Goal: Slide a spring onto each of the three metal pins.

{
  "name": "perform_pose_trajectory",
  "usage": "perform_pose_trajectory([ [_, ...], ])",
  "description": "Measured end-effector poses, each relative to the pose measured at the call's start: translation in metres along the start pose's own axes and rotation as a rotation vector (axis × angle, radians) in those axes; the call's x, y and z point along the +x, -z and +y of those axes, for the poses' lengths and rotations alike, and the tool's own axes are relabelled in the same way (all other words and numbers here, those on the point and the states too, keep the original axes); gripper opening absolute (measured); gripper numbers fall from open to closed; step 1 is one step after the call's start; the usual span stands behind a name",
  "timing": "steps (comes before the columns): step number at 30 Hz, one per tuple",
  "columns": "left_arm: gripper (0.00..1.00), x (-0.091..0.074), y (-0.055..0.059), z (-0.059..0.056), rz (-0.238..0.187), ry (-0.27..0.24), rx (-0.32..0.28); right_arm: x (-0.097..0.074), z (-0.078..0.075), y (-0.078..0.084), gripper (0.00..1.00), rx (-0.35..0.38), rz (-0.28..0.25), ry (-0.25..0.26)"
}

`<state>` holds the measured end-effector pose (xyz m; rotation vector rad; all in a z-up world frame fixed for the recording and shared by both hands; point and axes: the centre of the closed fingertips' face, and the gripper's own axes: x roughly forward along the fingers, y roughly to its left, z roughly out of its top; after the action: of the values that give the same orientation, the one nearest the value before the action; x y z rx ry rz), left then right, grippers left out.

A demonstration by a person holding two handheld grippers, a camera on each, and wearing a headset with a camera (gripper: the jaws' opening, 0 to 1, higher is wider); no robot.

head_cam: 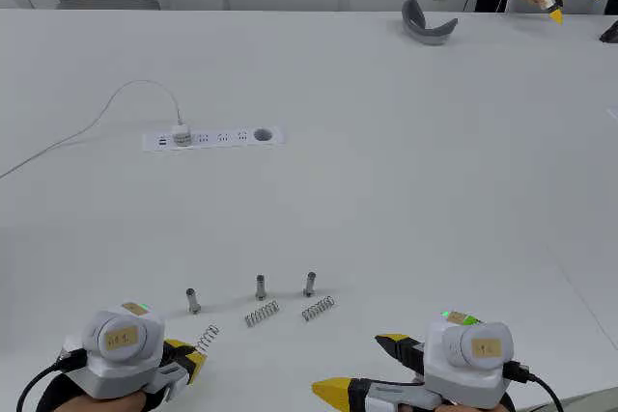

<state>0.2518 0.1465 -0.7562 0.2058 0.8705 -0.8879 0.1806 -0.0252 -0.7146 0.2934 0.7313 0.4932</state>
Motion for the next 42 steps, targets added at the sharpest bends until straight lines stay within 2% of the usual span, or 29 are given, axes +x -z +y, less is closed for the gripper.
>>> perform_pose_trajectory([
  [11, 0.10, -0.020, -0.003, -0.005, -0.029, 0.012, -0.008, 0.003, 0.006, 0.001, 0.80, -0.004, 0.008, -0.038],
  [19, 0.10, -0.030, -0.006, -0.010, -0.034, 0.025, -0.005, 0.007, 0.012, 0.001, 0.78, -0.001, 0.012, -0.068],
  [23, 0.10, -0.034, -0.011, -0.015, -0.038, 0.038, 0.017, 0.009, 0.014, -0.004, 0.77, -0.012, 0.008, -0.083],
  [26, 0.10, -0.037, -0.014, -0.019, -0.038, 0.046, 0.029, 0.010, 0.016, -0.011, 0.71, -0.032, -0.010, -0.099],
  [29, 0.10, -0.038, -0.017, -0.024, -0.042, 0.058, 0.037, 0.011, 0.020, -0.017, 0.70, -0.026, -0.021, -0.117],
  [34, 0.10, -0.039, -0.023, -0.035, -0.044, 0.077, 0.085, 0.014, 0.026, -0.026, 0.67, -0.015, -0.034, -0.149],
  [37, 0.10, -0.038, -0.027, -0.041, -0.052, 0.092, 0.088, 0.017, 0.034, -0.032, 0.63, 0.015, -0.048, -0.196],
  [42, 0.10, -0.036, -0.032, -0.056, -0.060, 0.116, 0.096, 0.020, 0.043, -0.042, 0.57, 0.049, -0.076, -0.240],
])
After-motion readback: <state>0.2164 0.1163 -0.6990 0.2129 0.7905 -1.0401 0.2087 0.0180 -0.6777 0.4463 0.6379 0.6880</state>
